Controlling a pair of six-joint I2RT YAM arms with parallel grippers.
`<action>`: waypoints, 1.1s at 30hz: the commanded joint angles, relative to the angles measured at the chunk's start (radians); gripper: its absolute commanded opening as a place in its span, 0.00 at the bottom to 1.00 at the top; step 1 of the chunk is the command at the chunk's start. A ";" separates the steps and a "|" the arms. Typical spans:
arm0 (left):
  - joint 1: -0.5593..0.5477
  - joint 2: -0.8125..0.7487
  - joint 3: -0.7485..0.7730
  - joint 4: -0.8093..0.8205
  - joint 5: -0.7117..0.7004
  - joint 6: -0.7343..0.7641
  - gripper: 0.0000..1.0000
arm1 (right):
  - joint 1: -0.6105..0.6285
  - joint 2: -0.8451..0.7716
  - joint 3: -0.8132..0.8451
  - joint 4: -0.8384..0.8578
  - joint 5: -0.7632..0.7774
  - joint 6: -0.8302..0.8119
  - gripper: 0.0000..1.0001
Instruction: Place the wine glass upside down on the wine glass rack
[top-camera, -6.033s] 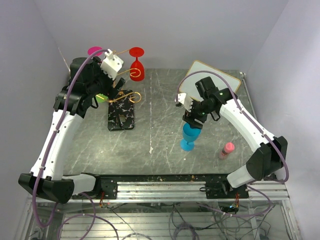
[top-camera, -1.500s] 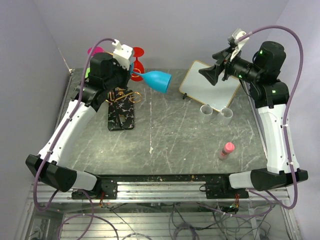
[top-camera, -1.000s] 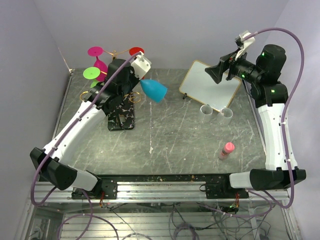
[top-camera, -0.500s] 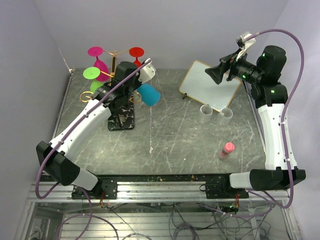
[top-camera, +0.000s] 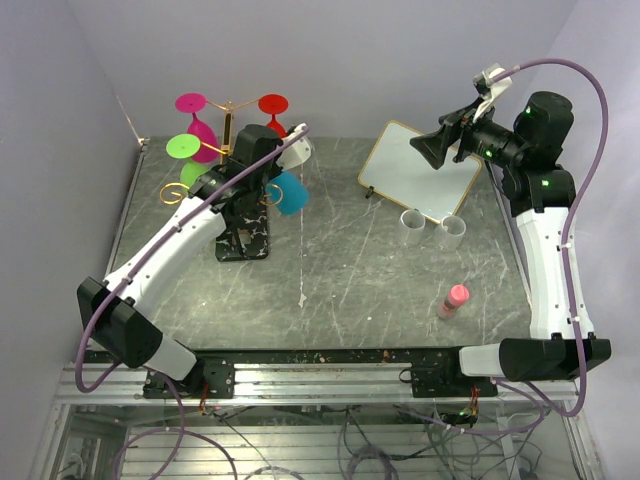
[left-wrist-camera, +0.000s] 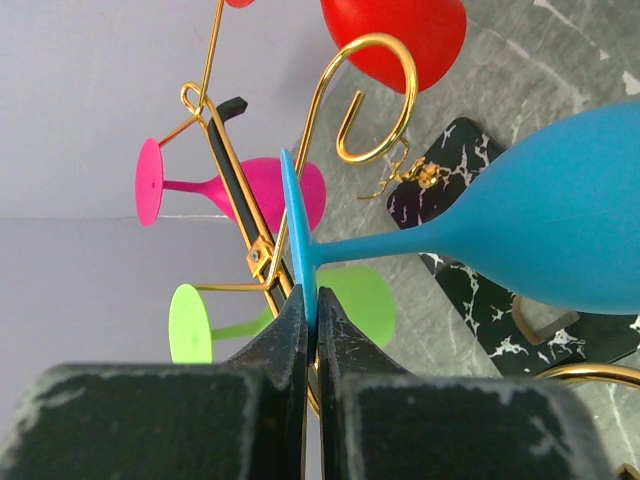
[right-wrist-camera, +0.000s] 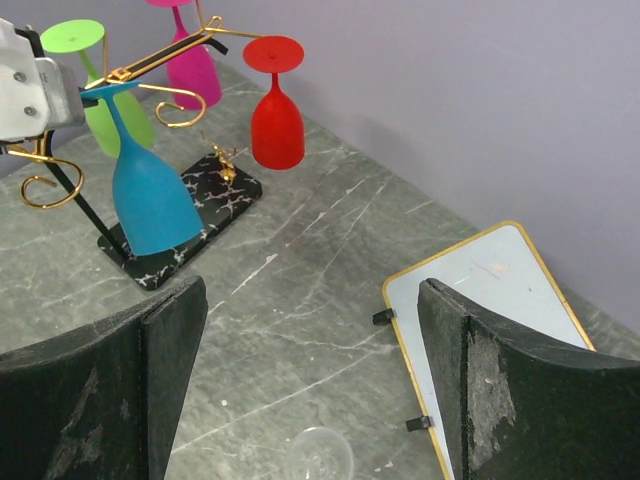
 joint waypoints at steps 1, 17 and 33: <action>-0.009 0.011 -0.010 0.023 -0.071 0.050 0.07 | -0.010 -0.023 -0.005 0.024 -0.020 0.015 0.86; 0.001 0.134 0.129 0.019 -0.167 0.105 0.07 | -0.013 -0.018 0.011 0.018 -0.025 0.010 0.86; 0.033 0.225 0.221 0.024 -0.214 0.156 0.07 | -0.013 -0.017 0.017 0.013 -0.032 0.002 0.87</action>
